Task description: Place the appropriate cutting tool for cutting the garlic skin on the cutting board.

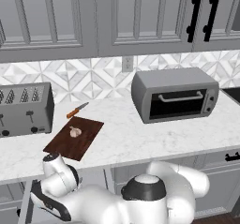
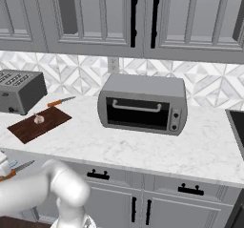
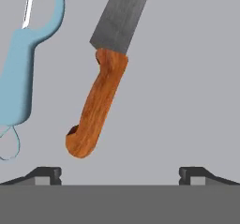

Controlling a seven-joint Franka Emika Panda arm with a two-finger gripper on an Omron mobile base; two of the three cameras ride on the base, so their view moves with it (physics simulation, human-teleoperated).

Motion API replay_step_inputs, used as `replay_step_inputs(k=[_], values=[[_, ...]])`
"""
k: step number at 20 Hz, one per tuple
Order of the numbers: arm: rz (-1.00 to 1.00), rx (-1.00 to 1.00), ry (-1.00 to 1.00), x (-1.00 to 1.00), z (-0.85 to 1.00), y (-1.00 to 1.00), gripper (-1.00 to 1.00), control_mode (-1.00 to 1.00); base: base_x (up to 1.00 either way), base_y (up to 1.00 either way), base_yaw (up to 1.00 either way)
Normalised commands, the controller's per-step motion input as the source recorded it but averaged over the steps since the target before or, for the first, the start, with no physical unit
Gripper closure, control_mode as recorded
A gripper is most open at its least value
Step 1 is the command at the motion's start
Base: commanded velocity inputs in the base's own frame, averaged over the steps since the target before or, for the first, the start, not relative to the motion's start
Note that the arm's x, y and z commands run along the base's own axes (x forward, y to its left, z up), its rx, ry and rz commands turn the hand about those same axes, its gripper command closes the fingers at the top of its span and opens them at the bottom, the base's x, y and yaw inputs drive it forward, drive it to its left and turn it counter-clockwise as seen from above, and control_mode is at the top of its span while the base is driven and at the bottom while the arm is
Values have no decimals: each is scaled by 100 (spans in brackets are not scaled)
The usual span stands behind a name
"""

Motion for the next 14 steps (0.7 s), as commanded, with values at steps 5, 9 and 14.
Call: replay_step_inputs(k=[5,9,14], values=[[0,-1,3,10,-31,0,-100,-100,0,0,0],[0,-4,3,13,-44,0,-100,-100,0,0,0],[0,-2,-2,8,-25,0,-100,-100,0,0,0]])
